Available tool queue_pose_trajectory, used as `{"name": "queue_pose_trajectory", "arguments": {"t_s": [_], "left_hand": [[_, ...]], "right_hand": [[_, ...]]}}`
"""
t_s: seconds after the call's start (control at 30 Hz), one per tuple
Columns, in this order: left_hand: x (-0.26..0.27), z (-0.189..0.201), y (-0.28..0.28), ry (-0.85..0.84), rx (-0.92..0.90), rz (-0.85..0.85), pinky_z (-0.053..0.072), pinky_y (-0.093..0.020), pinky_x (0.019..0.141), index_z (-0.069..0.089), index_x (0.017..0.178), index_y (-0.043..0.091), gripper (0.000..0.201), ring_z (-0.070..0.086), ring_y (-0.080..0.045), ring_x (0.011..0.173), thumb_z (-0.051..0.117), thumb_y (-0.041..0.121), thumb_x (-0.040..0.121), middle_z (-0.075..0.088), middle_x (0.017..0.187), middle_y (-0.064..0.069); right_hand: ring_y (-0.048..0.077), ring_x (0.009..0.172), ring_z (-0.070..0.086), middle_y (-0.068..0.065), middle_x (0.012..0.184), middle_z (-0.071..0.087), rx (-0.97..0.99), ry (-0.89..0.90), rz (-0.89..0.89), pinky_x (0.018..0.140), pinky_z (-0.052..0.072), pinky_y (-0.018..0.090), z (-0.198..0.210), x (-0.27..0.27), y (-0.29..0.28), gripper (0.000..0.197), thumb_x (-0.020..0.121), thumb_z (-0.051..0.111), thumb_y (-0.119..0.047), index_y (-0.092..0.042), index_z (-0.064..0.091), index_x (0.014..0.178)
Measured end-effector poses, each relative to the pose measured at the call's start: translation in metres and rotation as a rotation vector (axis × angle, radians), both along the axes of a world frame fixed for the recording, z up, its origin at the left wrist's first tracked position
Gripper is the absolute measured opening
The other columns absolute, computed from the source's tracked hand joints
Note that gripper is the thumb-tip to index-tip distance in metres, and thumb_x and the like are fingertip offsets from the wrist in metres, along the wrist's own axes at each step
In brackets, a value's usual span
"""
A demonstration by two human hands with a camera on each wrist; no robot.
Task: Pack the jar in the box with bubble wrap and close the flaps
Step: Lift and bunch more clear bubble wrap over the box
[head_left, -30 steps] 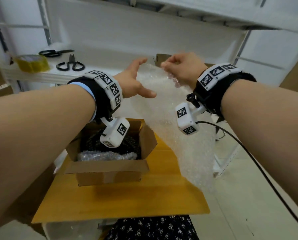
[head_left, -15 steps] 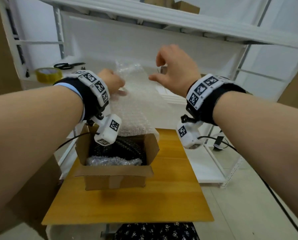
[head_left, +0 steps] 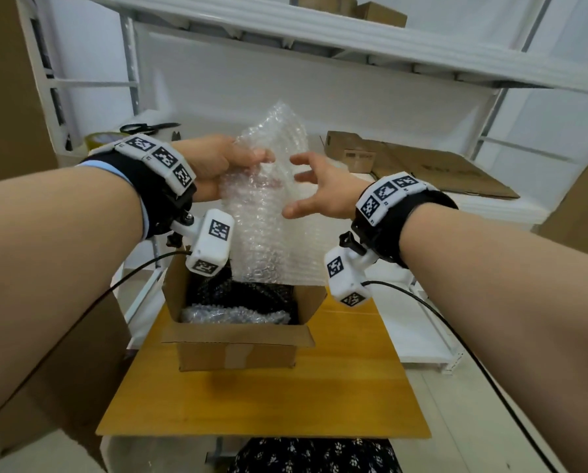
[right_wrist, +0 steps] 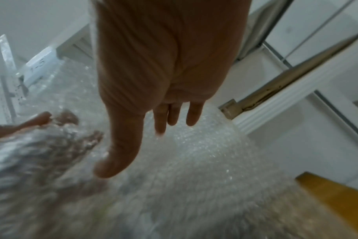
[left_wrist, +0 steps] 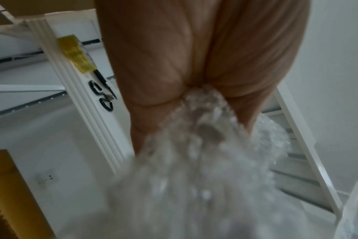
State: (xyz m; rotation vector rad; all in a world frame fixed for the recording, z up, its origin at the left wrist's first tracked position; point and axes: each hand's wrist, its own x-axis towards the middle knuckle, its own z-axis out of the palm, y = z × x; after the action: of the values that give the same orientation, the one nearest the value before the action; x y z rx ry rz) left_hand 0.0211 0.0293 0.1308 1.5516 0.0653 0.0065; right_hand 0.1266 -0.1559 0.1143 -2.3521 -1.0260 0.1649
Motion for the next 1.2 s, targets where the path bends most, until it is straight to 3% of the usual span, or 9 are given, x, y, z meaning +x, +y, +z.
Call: {"name": "queue_pose_trajectory", "arguments": {"t_s": [0.13,0.3,0.5,0.63,0.73,0.8,0.9,1.03,1.2], "left_hand": [[-0.007,0.000,0.000,-0.022,-0.003,-0.050,0.057,-0.037,0.083,0.065,0.089,0.012,0.021,0.068,-0.022,0.087,0.046,0.009,0.097,0.070,0.082,-0.004],[-0.012,-0.003,0.007,-0.018,-0.155,-0.034,0.048,-0.044,0.098,0.063,0.087,0.011,0.020,0.062,-0.026,0.102,0.045,0.010,0.095,0.068,0.096,-0.009],[-0.013,-0.005,0.010,-0.035,-0.175,0.031,0.055,-0.042,0.086,0.063,0.090,0.010,0.011,0.068,-0.026,0.092,0.053,0.012,0.089,0.070,0.095,-0.010],[-0.012,-0.008,0.020,-0.068,-0.083,0.290,0.061,-0.035,0.069,0.061,0.103,0.008,0.014,0.069,-0.020,0.076,0.055,0.016,0.093,0.067,0.096,-0.008],[-0.005,-0.020,0.034,0.049,0.089,0.508,0.060,-0.038,0.070,0.044,0.135,0.005,0.077,0.069,-0.026,0.092,0.073,0.045,0.076,0.062,0.121,-0.012],[-0.002,-0.026,0.039,0.104,0.460,0.677,0.048,-0.050,0.094,0.015,0.149,0.030,0.121,0.052,-0.035,0.123,0.069,0.076,0.050,0.040,0.148,-0.013],[-0.009,-0.025,0.029,-0.080,0.893,0.507,0.027,-0.053,0.112,0.008,0.147,0.044,0.116,0.029,-0.032,0.141,0.058,0.087,0.052,0.020,0.158,-0.008],[-0.014,-0.033,0.009,0.025,0.976,0.118,0.031,-0.045,0.111,0.008,0.149,0.040,0.117,0.038,-0.027,0.135,0.082,0.053,0.059,0.033,0.151,-0.007],[-0.004,-0.056,0.018,0.116,0.926,0.276,0.055,-0.044,0.086,0.031,0.135,0.032,0.071,0.065,-0.025,0.091,0.074,0.019,0.080,0.064,0.105,-0.005]], "right_hand": [[0.012,0.092,0.066,-0.005,0.097,0.071,0.019,0.011,0.036,0.084,0.048,0.029,-0.003,-0.003,0.013,0.060,0.080,0.080,-0.024,-0.021,0.048,0.130],[0.015,0.129,0.048,-0.004,0.133,0.057,0.061,0.108,0.136,0.106,0.042,0.046,-0.012,-0.009,0.027,0.085,0.069,0.082,-0.021,-0.029,0.036,0.140],[0.025,0.102,0.066,0.006,0.105,0.072,0.162,0.065,0.096,0.099,0.050,0.047,-0.006,-0.012,0.042,0.039,0.073,0.070,-0.007,-0.014,0.063,0.110],[0.017,0.074,0.060,0.002,0.086,0.063,0.167,0.036,0.037,0.063,0.052,0.027,-0.005,-0.008,0.032,0.018,0.086,0.069,-0.009,-0.020,0.055,0.089],[0.019,0.074,0.055,0.010,0.099,0.066,0.195,0.023,-0.059,0.059,0.045,0.028,-0.009,-0.009,0.028,0.011,0.092,0.060,-0.014,-0.019,0.052,0.099],[0.015,0.070,0.052,0.006,0.097,0.060,0.187,-0.057,-0.101,0.058,0.046,0.026,-0.011,-0.010,0.029,0.014,0.096,0.050,-0.014,-0.018,0.053,0.109],[0.011,0.065,0.048,-0.003,0.091,0.054,0.059,-0.152,-0.092,0.052,0.039,0.022,-0.012,-0.010,0.032,0.022,0.097,0.044,-0.012,-0.024,0.054,0.114],[0.016,0.083,0.053,-0.003,0.101,0.054,-0.046,-0.166,0.010,0.070,0.040,0.026,-0.016,-0.015,0.040,0.034,0.095,0.045,-0.007,-0.023,0.056,0.123],[0.018,0.080,0.060,0.000,0.092,0.061,0.135,0.108,-0.025,0.067,0.054,0.032,-0.027,-0.016,0.041,0.027,0.095,0.054,-0.022,-0.026,0.053,0.122]]}}
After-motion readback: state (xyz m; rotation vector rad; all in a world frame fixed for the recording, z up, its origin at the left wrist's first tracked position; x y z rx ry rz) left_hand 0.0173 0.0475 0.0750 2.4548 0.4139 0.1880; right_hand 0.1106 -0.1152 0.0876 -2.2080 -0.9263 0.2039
